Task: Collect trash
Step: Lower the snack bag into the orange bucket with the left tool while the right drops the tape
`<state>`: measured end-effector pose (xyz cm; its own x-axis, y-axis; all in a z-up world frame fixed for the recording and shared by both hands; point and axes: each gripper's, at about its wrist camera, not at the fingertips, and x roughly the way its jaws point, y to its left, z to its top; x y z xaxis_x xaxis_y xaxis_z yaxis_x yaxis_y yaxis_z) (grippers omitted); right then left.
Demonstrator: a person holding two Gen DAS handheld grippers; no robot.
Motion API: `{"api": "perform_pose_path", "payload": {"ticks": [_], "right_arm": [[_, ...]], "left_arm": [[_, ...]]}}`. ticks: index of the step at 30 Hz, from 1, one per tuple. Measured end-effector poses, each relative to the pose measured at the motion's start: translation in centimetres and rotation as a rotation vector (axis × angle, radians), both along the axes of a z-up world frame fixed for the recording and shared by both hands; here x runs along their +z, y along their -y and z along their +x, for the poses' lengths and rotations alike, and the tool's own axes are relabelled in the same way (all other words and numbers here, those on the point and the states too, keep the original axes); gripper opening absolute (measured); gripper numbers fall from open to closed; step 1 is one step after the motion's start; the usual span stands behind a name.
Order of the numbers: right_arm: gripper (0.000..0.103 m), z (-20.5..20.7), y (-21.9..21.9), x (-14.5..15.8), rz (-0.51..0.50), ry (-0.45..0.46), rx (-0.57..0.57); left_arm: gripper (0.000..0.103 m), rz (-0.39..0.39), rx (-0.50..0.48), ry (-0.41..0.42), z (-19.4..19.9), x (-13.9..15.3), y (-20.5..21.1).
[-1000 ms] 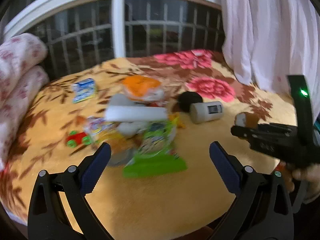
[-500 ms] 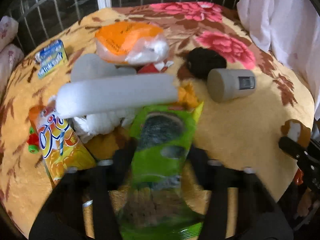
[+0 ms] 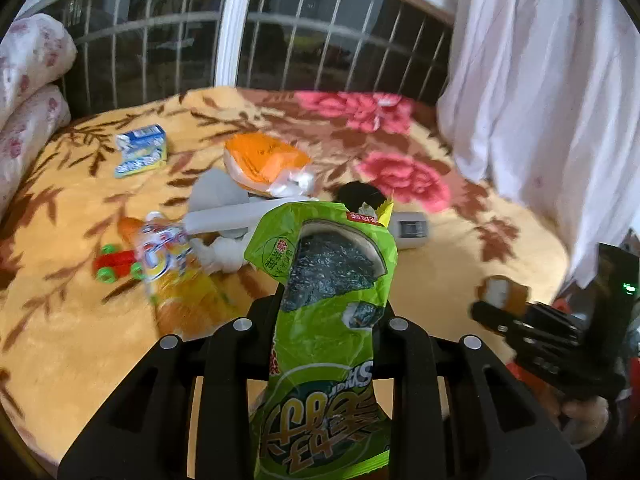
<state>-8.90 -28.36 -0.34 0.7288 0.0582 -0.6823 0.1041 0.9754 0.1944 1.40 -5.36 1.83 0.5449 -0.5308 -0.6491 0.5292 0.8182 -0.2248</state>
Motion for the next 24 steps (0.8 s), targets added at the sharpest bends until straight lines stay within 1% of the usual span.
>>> {"api": "perform_pose_path", "payload": {"ticks": [1, 3, 5, 6, 8, 10, 13, 16, 19, 21, 22, 24], "right_arm": [[0.03, -0.5, -0.8, 0.4, -0.007, 0.01, 0.039], [0.03, -1.6, -2.4, 0.7, -0.004, 0.012, 0.126], [0.03, -3.1, -4.1, 0.3, 0.01, -0.012, 0.233], [0.03, -4.1, -5.1, -0.4, 0.005, -0.034, 0.289], [0.03, -5.6, -6.7, -1.7, -0.025, -0.075, 0.357], [0.03, -7.0, -8.2, -3.6, -0.059, -0.122, 0.412], [0.03, -8.0, -9.4, -6.7, -0.056, -0.221, 0.46], [0.03, -8.1, -10.3, -10.2, -0.065, -0.317, 0.497], [0.03, -7.9, -11.1, -13.8, -0.083, -0.419, 0.526], [0.03, -7.5, -11.4, -16.0, -0.099, -0.481, 0.534], [0.03, -7.2, -11.7, -17.5, -0.113, -0.525, 0.535], [0.031, -6.7, -12.1, -19.5, -0.115, -0.574, 0.546]], "left_arm": [[0.027, -0.008, -0.013, 0.015, -1.5, 0.5, -0.7], [0.027, 0.005, -0.049, 0.044, -4.8, 0.9, -1.8], [0.028, 0.032, -0.089, 0.048, -7.5, 0.2, -2.2], [0.028, 0.064, -0.115, 0.045, -9.4, -0.7, -2.4], [0.028, 0.119, -0.142, 0.02, -11.5, -2.9, -2.6], [0.028, 0.159, -0.158, -0.04, -13.2, -5.8, -3.0], [0.028, 0.19, -0.142, -0.159, -13.9, -10.4, -3.7], [0.028, 0.226, -0.124, -0.265, -13.6, -14.6, -3.9], [0.028, 0.296, -0.121, -0.345, -13.2, -18.2, -3.3], [0.028, 0.364, -0.121, -0.392, -12.8, -20.7, -2.8], [0.028, 0.383, -0.123, -0.412, -12.7, -21.6, -2.6], [0.028, 0.418, -0.126, -0.44, -12.3, -23.1, -2.2]]}}
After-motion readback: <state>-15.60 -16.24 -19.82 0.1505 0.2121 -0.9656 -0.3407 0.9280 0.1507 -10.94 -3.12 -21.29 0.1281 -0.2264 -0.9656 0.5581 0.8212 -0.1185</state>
